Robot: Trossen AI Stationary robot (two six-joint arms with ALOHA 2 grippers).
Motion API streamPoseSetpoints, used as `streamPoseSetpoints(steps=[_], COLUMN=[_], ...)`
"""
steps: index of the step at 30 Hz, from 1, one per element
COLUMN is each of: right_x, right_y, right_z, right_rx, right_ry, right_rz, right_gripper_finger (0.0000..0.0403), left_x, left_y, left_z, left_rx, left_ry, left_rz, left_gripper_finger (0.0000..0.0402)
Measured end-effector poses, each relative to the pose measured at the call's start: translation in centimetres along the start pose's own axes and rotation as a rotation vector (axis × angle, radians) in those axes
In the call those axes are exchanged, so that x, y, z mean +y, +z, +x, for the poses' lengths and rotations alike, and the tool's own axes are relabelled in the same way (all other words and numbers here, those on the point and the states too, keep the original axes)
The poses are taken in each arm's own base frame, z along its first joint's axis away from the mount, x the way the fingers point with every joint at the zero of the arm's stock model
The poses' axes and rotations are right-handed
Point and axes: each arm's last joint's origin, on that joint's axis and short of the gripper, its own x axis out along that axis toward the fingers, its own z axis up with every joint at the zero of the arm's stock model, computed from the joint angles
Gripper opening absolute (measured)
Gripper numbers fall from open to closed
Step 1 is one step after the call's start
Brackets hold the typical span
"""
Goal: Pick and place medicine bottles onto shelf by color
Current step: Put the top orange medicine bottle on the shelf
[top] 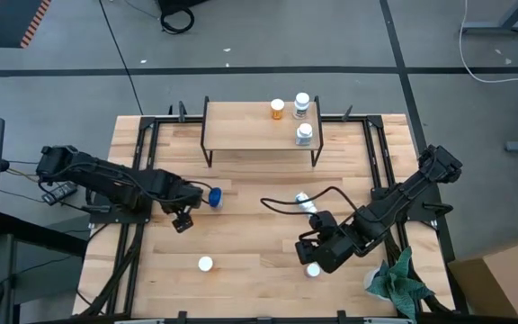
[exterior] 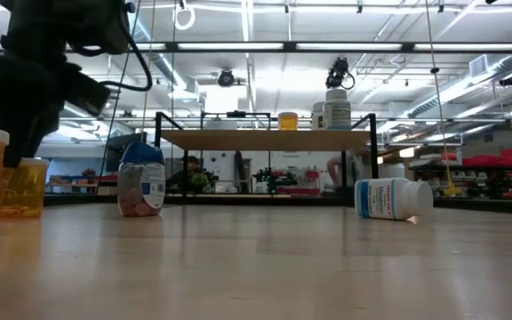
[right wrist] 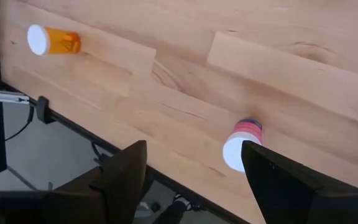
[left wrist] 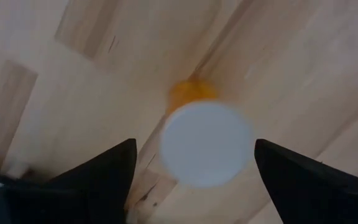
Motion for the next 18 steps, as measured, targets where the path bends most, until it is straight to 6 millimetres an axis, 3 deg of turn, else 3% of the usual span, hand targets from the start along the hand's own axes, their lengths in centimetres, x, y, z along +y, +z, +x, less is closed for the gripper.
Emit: streamPoseSetpoints(steps=[18], right_x=[0.0], right_y=[-0.01], right_z=[0.0], right_rx=[0.004], right_ry=[-0.001], right_rz=[0.003], right_gripper_finger=[0.0271], left_x=[-0.32], left_y=[0.34], left_z=[-0.01], left_rx=[-0.037], left_ry=[-0.031], left_rz=[0.016], left_gripper_finger=[0.0296])
